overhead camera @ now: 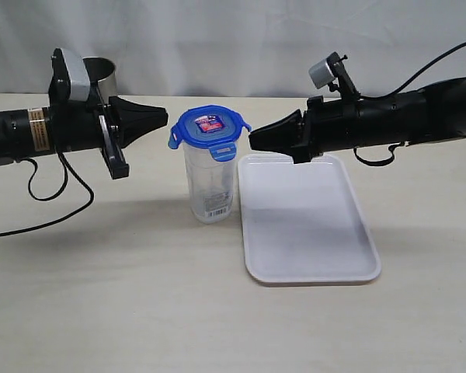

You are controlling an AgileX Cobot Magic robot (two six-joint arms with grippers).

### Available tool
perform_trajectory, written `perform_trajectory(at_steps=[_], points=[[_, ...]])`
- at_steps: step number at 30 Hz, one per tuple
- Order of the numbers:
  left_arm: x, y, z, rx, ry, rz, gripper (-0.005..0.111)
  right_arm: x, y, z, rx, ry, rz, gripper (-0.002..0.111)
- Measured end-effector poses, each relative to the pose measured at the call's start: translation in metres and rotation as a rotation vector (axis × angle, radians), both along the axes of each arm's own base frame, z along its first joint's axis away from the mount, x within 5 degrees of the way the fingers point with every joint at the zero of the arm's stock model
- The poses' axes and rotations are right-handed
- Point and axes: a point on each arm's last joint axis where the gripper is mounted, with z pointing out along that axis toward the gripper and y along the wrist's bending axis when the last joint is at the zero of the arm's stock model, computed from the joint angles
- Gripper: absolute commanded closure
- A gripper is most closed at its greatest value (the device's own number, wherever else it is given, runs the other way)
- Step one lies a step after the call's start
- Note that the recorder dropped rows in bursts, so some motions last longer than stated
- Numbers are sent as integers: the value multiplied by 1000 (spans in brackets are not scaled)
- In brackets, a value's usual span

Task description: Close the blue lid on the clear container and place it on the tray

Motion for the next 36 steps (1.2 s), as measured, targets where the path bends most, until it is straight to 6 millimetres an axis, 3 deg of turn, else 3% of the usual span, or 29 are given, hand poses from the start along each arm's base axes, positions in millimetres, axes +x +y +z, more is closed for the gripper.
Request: perform_trajectory(at_steps=[36], points=[[-12,-3,-9,56,139,-111,107,-4,0,-3,-30,16,36,104]])
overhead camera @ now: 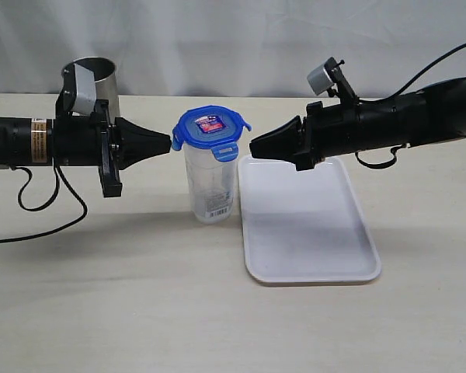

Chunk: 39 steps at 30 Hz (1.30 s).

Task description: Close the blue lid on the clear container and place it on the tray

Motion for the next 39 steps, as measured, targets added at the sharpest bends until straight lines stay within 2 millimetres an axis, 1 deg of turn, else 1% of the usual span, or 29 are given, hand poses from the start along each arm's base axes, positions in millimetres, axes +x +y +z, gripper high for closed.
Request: perform_trajectory(at_steps=[4,6,10,12,17,22,24,25,27,30,32,33,34,35,36,39], points=[[0,0,-1,8,3,9,107,0,0,0,0,0,0,104],[-1,2,-4,9,16,43,107,0,0,0,0,0,0,104],[0,8,-17,66,27,171,107,0,0,0,-5,0,4,104],[-4,10,-23,95,19,188,107,0,0,-1,-7,-1,6,104],[-23,10,-36,114,11,154,107,-1,0,-1,-8,-1,7,104],[-36,6,-33,19,-3,92,107,-1,0,-1,-12,-1,12,104],[-38,5,-34,-12,2,81,104,-1,0,-1,-12,-1,12,104],[-39,5,-36,-20,9,80,100,-1,0,-1,-12,-1,12,104],[-40,4,-43,-30,28,79,87,-1,0,-1,-13,-1,14,104],[-40,0,-54,-29,31,77,57,-1,0,-1,-12,-1,15,104],[-42,-6,-60,-17,3,61,31,-1,0,-1,-12,-1,15,104],[-42,-9,-61,-19,-7,63,20,-1,0,-1,-13,-1,16,104],[-41,-12,-62,-22,-8,73,12,-1,0,-1,-13,-1,16,104],[-41,-15,-62,-31,-12,91,7,-1,0,-1,-13,-1,16,104],[-39,-18,-63,-41,-6,117,6,-1,0,-1,-13,-1,16,104],[-35,-26,-70,-3,15,182,6,-1,0,-1,-13,-1,16,104]])
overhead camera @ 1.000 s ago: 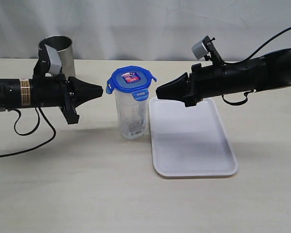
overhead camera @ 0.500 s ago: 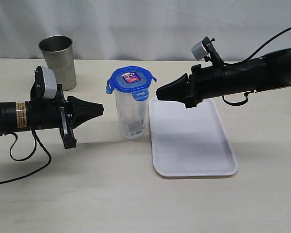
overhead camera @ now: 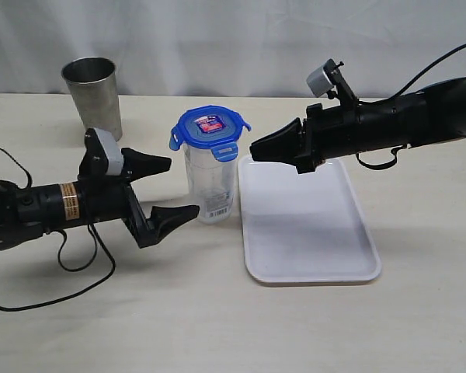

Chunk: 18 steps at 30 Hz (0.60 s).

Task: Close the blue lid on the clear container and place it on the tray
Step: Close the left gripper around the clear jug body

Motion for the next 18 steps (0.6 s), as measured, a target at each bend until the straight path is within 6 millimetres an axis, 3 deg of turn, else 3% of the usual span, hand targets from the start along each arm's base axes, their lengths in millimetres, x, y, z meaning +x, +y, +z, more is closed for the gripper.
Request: perform_trajectory(at_steps=[10,18], points=[[12,-29,-2,21,-29,-19,6,0,0,0,-4,10,0,104],[30,-39,-14,-24,-54,-25,6,0,0,0,-3,12,-1,104]])
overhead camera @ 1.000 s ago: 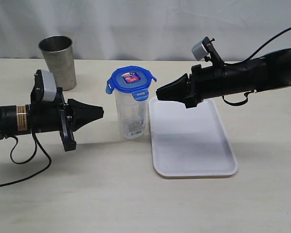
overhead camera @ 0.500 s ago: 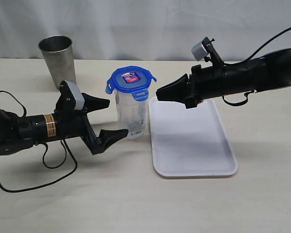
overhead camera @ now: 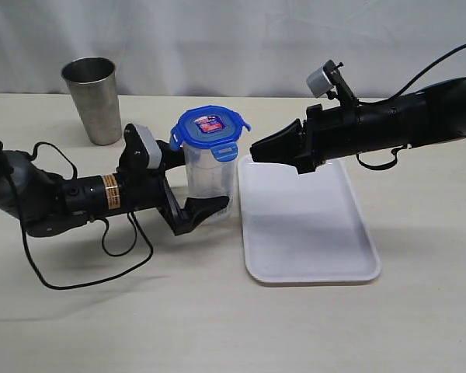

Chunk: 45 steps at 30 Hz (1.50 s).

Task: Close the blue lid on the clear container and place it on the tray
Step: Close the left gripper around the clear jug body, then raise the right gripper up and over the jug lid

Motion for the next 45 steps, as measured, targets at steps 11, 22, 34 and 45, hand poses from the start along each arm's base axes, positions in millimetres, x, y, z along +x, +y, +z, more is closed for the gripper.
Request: perform_trajectory(at_steps=[11,22,34,45], points=[[13,-17,-3,-35,-44,-24,6,0,0,0,-3,0,3,104],[13,-19,2,-88,-66,-34,6,0,0,0,-4,0,4,104],[14,-19,3,-101,-68,-21,6,0,0,0,-5,0,4,104],[14,-19,2,-91,-65,-23,28,0,0,0,-3,7,0,104]])
